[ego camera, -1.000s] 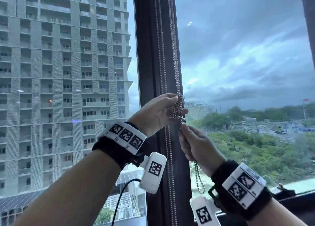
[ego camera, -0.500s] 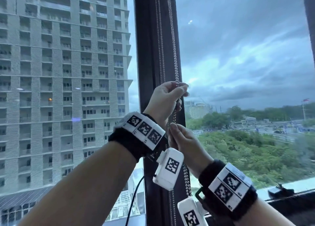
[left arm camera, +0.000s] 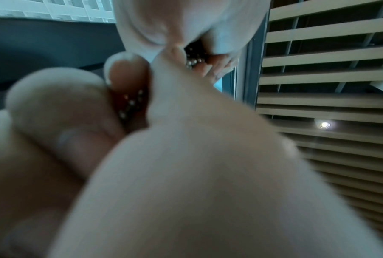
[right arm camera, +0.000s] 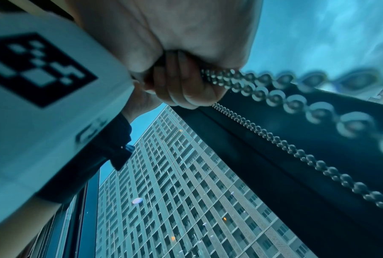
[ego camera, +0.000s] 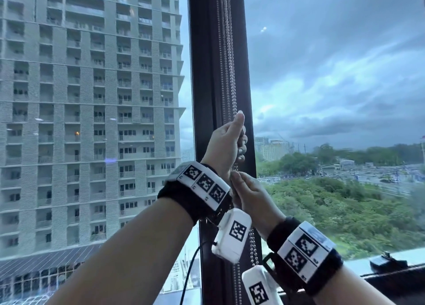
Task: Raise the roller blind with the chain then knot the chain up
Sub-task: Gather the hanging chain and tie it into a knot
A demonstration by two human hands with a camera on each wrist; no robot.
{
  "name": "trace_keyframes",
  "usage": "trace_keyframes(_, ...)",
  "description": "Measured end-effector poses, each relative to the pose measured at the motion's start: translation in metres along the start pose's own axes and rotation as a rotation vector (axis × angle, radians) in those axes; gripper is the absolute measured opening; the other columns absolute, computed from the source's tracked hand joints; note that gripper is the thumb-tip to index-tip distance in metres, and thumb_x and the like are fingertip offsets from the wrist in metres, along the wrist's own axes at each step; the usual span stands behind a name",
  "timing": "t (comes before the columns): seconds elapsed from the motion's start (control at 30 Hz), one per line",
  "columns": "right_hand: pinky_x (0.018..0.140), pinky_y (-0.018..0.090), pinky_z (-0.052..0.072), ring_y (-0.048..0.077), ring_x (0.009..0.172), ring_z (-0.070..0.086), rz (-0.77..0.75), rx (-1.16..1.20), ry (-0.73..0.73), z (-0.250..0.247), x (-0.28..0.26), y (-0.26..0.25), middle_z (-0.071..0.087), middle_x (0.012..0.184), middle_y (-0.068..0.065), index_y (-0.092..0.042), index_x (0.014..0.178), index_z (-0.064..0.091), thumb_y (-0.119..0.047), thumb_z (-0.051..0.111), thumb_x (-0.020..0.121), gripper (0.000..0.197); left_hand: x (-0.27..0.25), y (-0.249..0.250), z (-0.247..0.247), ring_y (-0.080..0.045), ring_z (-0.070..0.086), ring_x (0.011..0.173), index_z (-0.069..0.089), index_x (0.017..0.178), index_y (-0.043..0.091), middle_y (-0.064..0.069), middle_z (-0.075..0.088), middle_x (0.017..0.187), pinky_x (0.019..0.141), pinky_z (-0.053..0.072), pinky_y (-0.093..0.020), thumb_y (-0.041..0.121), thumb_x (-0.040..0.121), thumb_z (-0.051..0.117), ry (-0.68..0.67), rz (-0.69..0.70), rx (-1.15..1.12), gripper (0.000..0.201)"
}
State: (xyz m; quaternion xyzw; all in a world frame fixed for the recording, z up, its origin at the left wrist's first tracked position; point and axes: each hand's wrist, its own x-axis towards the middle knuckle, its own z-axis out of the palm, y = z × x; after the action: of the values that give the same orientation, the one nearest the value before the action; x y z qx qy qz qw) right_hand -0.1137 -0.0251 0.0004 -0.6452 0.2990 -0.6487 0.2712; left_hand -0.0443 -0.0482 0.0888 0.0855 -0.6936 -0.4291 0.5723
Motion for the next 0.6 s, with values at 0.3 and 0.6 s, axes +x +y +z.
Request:
trace_keyframes(0.3, 0.036, 0.022, 0.031, 0.017, 0.039, 0.035, -0.043, -0.029, 0.002, -0.008, -0.004, -0.004, 0.044, 0.048, 0.008, -0.011, 0.066, 0.053, -0.017, 0.040, 0.098, 0.035, -0.006, -0.004, -0.005, -0.013, 0.062, 0.075, 0.067, 0.087, 0.020, 0.003, 0.063, 0.081, 0.067, 0.051, -0.029, 0.031, 0.093, 0.054, 0.002, 0.017, 0.050, 0.018)
trace_keyframes(0.6, 0.056, 0.019, 0.048, 0.007, 0.058, 0.058, -0.075, -0.114, 0.044, -0.022, -0.009, -0.007, 0.063, 0.080, 0.015, -0.009, 0.100, 0.058, -0.014, 0.049, 0.094, 0.011, -0.017, -0.006, 0.000, -0.014, 0.063, 0.098, 0.042, 0.136, 0.017, 0.000, 0.060, 0.110, 0.093, 0.049, -0.041, 0.033, 0.091, 0.057, 0.075, -0.013, 0.110, 0.050)
